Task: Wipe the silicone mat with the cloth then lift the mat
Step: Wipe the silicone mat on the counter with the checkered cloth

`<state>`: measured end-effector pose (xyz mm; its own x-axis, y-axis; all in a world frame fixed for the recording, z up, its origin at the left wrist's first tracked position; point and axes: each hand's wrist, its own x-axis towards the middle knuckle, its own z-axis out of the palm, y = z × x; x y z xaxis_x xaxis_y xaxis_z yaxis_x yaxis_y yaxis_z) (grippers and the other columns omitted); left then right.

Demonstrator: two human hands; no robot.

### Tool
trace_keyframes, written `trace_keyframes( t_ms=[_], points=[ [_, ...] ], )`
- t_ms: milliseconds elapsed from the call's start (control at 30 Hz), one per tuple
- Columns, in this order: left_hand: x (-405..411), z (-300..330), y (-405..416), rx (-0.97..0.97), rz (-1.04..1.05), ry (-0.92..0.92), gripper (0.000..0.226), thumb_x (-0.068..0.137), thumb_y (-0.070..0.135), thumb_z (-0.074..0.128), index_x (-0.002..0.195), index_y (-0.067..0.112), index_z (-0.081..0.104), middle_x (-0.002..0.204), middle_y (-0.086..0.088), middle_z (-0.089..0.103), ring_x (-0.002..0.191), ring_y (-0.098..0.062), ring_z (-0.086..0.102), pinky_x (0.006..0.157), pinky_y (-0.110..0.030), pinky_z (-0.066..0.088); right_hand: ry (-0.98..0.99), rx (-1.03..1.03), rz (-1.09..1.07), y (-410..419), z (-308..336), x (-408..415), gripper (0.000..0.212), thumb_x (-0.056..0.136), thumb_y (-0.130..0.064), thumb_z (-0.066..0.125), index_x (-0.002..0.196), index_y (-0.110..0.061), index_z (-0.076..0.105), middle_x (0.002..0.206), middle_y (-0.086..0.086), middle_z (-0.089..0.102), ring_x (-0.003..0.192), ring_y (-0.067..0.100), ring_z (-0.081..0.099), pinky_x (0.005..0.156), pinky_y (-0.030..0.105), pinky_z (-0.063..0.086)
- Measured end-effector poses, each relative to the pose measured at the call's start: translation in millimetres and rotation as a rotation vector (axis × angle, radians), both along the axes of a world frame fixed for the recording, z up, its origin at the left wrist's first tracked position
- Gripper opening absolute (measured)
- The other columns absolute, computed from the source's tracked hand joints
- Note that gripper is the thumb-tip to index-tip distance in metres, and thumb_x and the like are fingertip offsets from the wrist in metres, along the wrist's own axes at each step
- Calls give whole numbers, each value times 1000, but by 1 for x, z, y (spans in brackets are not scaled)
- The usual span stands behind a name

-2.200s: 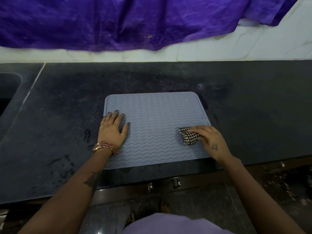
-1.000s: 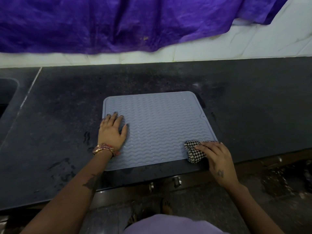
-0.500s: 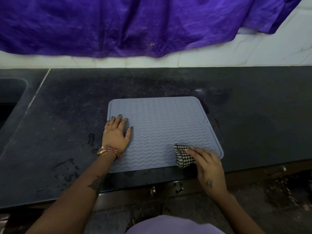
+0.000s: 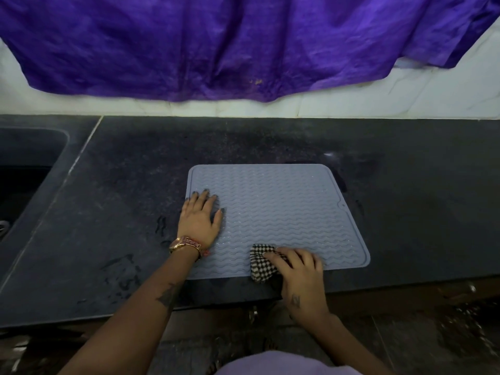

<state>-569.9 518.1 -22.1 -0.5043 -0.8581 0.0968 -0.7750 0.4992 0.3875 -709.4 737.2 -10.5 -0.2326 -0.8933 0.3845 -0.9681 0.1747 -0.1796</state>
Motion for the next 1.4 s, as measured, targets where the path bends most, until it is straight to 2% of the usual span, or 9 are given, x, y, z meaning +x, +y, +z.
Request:
trace_keyframes(
  t_ms=[167, 267, 367, 467, 633, 800, 967, 1300, 1400],
  points=[
    [2, 2, -2, 45, -16, 46, 61, 89, 45, 25, 141, 17, 38, 153, -6, 28, 143, -26, 17, 118, -37, 7, -52, -12, 43, -12, 6, 13, 55, 67, -7, 60, 117, -31, 62, 110, -6, 66, 95, 22, 62, 80, 39, 49],
    [5, 5, -2, 70, -14, 219, 43, 97, 27, 42, 137, 12, 44, 149, -8, 35, 141, -25, 24, 118, -37, 13, 4, 33, 99, -17, 4, 26, 58, 60, -4, 71, 111, -30, 66, 108, -4, 67, 93, 24, 64, 79, 41, 50],
    [12, 10, -2, 119, -1, 390, 39, 95, 13, 48, 134, 8, 48, 145, -10, 40, 139, -25, 28, 117, -35, 17, -28, 28, 106, -20, 6, 24, 61, 60, -3, 73, 113, -31, 64, 107, -6, 66, 92, 22, 62, 77, 39, 50],
    [26, 11, -4, 104, 1, 355, 42, 93, 8, 47, 135, 10, 46, 145, -10, 40, 140, -27, 25, 117, -38, 17, -67, 2, 118, -25, 10, 33, 58, 68, -7, 65, 119, -33, 58, 111, -9, 64, 93, 18, 58, 77, 35, 48],
    [56, 7, -6, 64, 13, 218, 47, 90, 7, 47, 137, 12, 44, 148, -9, 36, 142, -28, 20, 118, -37, 9, 9, 52, 190, -32, 5, 57, 60, 59, -8, 77, 112, -32, 65, 107, -6, 67, 90, 21, 63, 75, 38, 51],
    [82, 3, -5, 10, 32, 154, 45, 90, 8, 47, 135, 12, 47, 147, -9, 38, 142, -28, 21, 118, -36, 8, -79, 4, 162, -39, 8, 62, 62, 65, -4, 75, 118, -32, 61, 109, -8, 65, 91, 19, 61, 76, 35, 48],
    [90, -2, -3, 9, 38, 166, 42, 92, 10, 45, 134, 10, 47, 147, -8, 38, 142, -28, 22, 119, -35, 7, 20, 40, 205, -48, 4, 90, 59, 63, -6, 75, 115, -32, 63, 109, -5, 65, 92, 21, 62, 78, 38, 48],
    [93, -4, 3, 20, 42, 262, 41, 92, 6, 45, 133, 5, 46, 146, -12, 38, 141, -29, 22, 119, -34, 6, 40, 59, 318, -62, 5, 101, 58, 64, -7, 72, 116, -32, 61, 109, -5, 65, 92, 20, 60, 74, 35, 47],
    [93, -5, 3, 31, 47, 251, 41, 93, 9, 45, 134, 6, 46, 147, -11, 37, 142, -28, 21, 119, -34, 6, 20, 18, 333, -74, 9, 93, 55, 67, -6, 62, 117, -31, 61, 108, -6, 65, 90, 19, 60, 71, 35, 47]
  ],
)
